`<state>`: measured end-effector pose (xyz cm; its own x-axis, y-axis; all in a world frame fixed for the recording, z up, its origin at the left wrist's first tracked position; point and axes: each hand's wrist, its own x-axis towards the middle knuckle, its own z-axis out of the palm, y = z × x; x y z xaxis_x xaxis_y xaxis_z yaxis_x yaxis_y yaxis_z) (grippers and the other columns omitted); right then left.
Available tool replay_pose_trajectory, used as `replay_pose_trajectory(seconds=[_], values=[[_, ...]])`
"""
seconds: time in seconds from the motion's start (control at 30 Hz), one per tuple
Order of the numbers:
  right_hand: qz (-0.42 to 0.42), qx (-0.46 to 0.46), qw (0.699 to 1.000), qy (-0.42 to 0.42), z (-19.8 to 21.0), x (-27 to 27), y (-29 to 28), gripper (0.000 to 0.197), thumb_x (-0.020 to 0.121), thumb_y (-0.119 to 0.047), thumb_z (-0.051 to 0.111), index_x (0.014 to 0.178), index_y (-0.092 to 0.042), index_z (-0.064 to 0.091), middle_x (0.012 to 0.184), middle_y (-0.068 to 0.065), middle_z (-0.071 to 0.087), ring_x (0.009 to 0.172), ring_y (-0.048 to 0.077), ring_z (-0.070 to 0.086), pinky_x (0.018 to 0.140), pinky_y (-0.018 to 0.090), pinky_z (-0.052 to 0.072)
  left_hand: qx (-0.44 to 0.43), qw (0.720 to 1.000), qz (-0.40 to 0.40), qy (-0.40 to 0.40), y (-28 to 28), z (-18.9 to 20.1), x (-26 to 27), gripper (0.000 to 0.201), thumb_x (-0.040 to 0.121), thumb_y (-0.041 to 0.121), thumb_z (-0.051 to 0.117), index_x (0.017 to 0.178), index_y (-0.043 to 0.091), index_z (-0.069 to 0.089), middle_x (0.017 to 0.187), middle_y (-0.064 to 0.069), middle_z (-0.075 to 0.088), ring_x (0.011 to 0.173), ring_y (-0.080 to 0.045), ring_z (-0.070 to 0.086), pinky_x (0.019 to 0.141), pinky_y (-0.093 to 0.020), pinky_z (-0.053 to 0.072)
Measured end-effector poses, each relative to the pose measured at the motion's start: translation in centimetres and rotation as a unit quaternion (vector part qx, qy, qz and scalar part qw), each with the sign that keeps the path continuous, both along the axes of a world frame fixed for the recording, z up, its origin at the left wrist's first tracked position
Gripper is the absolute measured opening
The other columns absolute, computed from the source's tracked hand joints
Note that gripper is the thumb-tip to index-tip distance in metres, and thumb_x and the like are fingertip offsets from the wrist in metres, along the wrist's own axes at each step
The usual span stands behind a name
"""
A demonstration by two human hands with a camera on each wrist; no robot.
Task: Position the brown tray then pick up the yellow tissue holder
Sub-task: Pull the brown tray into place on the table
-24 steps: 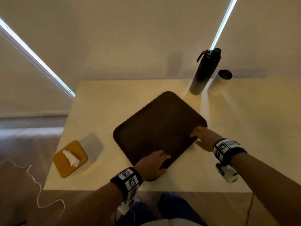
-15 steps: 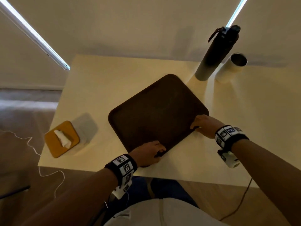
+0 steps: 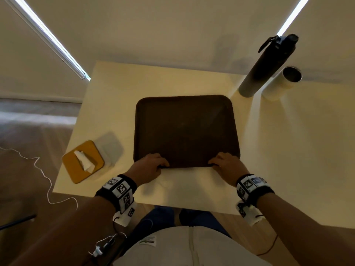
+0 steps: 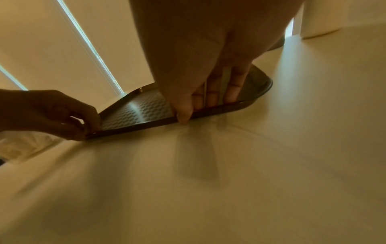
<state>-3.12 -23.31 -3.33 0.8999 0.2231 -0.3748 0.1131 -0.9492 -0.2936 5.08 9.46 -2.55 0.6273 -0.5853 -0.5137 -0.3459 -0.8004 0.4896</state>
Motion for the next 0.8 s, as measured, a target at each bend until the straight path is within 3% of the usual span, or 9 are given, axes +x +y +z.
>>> replay_pose_trajectory(seconds=[0.13,0.27,0.4,0.6,0.8], values=[[-0.066,0.021,0.998,0.008,0.6,0.5,1.2,0.035,0.09,-0.041,0.058,0.123,-0.027,0.058,0.115,0.001,0.054,0.1,0.023,0.056,0.084,0.036,0.047,0.022,0.996,0.055,-0.062,1.7,0.0,1.3,0.04,0.091,0.025,0.063,0.131,0.028,0.06,0.128,0.0,0.053,0.116,-0.022,0.053,0.096,-0.039,0.05],[-0.201,-0.029,0.979,0.003,1.5,0.2,-0.6,0.068,0.078,-0.057,0.066,0.134,-0.023,0.046,0.134,0.008,0.043,0.117,0.031,0.048,0.097,0.045,0.044,0.081,0.98,0.138,-0.115,2.6,0.2,1.4,0.08,0.08,0.051,0.073,0.147,0.022,0.041,0.144,-0.008,0.039,0.131,-0.034,0.038,0.107,-0.047,0.04],[-0.296,-0.029,0.954,0.024,1.6,-0.4,-2.2,0.09,0.072,-0.06,0.071,0.143,-0.019,0.034,0.144,0.015,0.034,0.125,0.037,0.041,0.102,0.048,0.04,0.12,0.962,0.217,-0.117,3.2,0.1,0.8,0.107,0.072,0.066,0.074,0.153,0.015,0.027,0.152,-0.014,0.028,0.136,-0.04,0.03,0.109,-0.052,0.035],[-0.324,-0.011,0.944,0.063,1.4,0.0,-2.3,0.095,0.068,-0.061,0.075,0.143,-0.017,0.035,0.134,0.017,0.046,0.12,0.037,0.046,0.098,0.047,0.042,0.156,0.948,0.254,-0.11,4.1,0.1,1.1,0.117,0.063,0.078,0.07,0.151,0.016,0.024,0.145,-0.014,0.038,0.132,-0.038,0.036,0.104,-0.051,0.039],[-0.326,0.006,0.943,0.071,1.1,1.2,-2.1,0.093,0.059,-0.061,0.079,0.134,-0.018,0.043,0.125,0.013,0.051,0.113,0.033,0.05,0.094,0.046,0.046,0.166,0.952,0.238,-0.101,4.1,0.1,3.1,0.117,0.062,0.076,0.073,0.149,0.013,0.028,0.14,-0.014,0.046,0.128,-0.036,0.041,0.102,-0.05,0.041]])
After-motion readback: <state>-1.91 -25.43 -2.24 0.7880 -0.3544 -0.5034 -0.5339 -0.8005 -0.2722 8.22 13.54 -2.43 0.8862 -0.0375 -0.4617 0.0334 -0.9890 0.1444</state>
